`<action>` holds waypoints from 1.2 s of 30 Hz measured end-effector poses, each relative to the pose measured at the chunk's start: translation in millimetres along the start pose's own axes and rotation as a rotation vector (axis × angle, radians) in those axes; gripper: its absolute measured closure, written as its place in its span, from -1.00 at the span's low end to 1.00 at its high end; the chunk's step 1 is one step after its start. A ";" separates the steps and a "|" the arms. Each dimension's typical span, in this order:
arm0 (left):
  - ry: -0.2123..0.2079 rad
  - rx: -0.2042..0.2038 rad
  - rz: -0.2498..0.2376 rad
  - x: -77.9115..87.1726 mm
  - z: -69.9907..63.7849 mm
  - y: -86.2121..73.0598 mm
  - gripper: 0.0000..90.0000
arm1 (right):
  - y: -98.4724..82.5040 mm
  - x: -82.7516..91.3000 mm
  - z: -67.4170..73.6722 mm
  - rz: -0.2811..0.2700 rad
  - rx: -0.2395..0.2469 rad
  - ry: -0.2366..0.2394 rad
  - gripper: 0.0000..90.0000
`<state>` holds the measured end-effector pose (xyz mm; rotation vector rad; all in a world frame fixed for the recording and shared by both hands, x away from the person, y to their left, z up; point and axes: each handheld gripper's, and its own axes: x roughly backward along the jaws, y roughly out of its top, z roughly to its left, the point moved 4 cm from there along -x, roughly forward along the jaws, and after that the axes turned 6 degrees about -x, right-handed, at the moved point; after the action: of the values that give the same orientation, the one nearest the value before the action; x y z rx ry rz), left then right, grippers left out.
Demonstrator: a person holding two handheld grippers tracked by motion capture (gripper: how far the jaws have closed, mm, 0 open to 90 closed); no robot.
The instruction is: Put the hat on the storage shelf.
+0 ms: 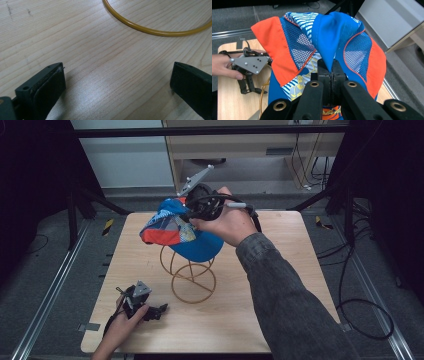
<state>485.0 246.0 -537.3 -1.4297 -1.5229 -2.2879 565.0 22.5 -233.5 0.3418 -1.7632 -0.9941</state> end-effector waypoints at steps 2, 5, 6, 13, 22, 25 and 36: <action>0.000 -0.001 0.001 0.0 0.0 0.0 -1.00 | -1.2 -4.9 1.1 0.012 -0.001 0.003 0.99; -0.001 0.000 0.000 0.1 -0.2 0.1 -1.00 | -2.9 -11.3 2.5 0.022 -0.005 0.010 0.99; 0.000 0.001 0.000 0.1 -0.2 0.1 -1.00 | -3.8 -14.4 3.1 0.027 -0.003 0.014 0.99; 0.000 0.001 -0.001 0.0 -0.2 0.1 -1.00 | -6.0 -26.6 5.5 0.048 -0.003 0.018 0.98; 0.000 0.001 -0.001 0.0 -0.1 0.1 -1.00 | -8.2 -36.1 10.1 0.080 0.018 0.023 0.97; 0.001 0.001 -0.002 -0.1 -0.2 0.1 -1.00 | -9.6 -37.9 10.8 0.082 0.020 0.025 0.96; 0.001 0.000 -0.001 0.0 -0.1 0.1 -1.00 | -12.8 -38.9 12.9 0.078 0.018 0.029 0.81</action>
<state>485.0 245.8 -537.3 -1.4281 -1.5247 -2.2885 567.3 45.4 -269.7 0.2950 -1.7471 -0.9136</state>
